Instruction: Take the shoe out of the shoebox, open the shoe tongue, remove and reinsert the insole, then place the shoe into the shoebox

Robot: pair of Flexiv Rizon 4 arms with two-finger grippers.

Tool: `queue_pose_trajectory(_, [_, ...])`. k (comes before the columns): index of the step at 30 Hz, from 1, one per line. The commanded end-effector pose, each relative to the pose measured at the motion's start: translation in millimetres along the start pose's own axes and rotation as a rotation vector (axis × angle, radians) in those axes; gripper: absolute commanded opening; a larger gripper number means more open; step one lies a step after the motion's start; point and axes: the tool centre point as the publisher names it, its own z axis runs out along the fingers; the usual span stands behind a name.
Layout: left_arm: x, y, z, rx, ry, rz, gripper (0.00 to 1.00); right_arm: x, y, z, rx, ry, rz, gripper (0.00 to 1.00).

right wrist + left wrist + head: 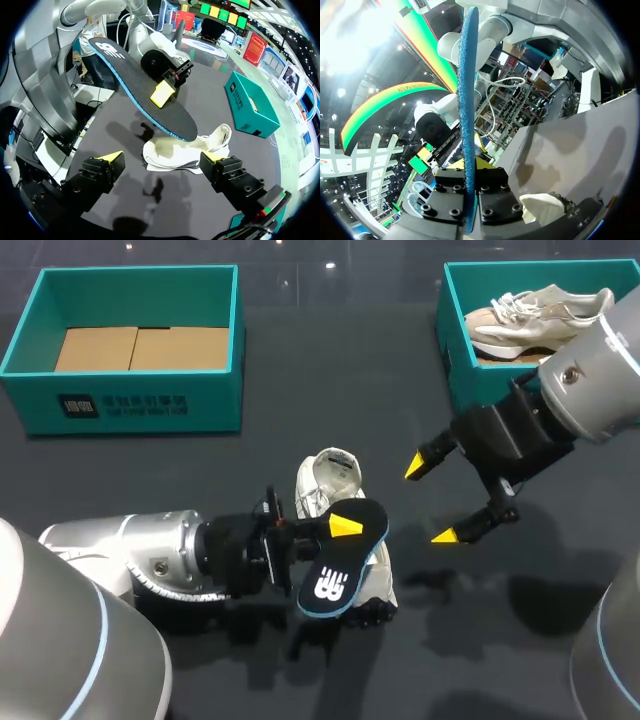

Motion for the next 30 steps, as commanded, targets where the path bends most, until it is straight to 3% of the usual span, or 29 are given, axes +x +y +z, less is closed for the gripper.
queue_pose_trajectory(1, [0.6, 4.8, 7.3, -0.012, -0.028, -0.049, 0.0, 2.0, -3.6, 8.7, 0.038, 0.014, 0.002, 1.0])
queue_pose_trajectory(3, [-2.0, 8.3, 6.5, -0.005, -0.065, -0.103, 0.0, 1.9, -8.1, 16.1, 0.08, 0.022, 0.029, 1.0])
queue_pose_trajectory(8, [-4.4, 12.3, 3.3, 0.007, -0.114, -0.177, 0.0, 3.3, -20.5, 28.7, 0.094, 0.03, 0.054, 1.0])
queue_pose_trajectory(10, [-3.3, 11.2, 2.4, 0.058, -0.124, -0.191, 0.0, 4.5, -23.8, 32.7, 0.082, 0.026, 0.045, 1.0])
queue_pose_trajectory(13, [-2.1, 10.6, 1.5, 0.056, -0.115, -0.182, 0.0, 5.6, -31.5, 42.4, 0.117, 0.036, 0.055, 1.0])
queue_pose_trajectory(23, [-2.1, 10.6, 1.5, 0.056, -0.115, -0.182, 0.0, 5.6, -31.5, 42.4, 0.117, 0.036, 0.055, 1.0])
queue_pose_trajectory(25, [-0.8, 14.3, -0.5, 0.05, -0.12, -0.184, 0.0, -0.6, -32.8, 47.8, 0.169, 0.053, 0.09, 1.0])
queue_pose_trajectory(30, [1.2, 16.0, -11.2, 0.026, -0.14, -0.189, 0.0, -5.2, -43.1, 59.6, 0.189, 0.088, 0.132, 1.0])
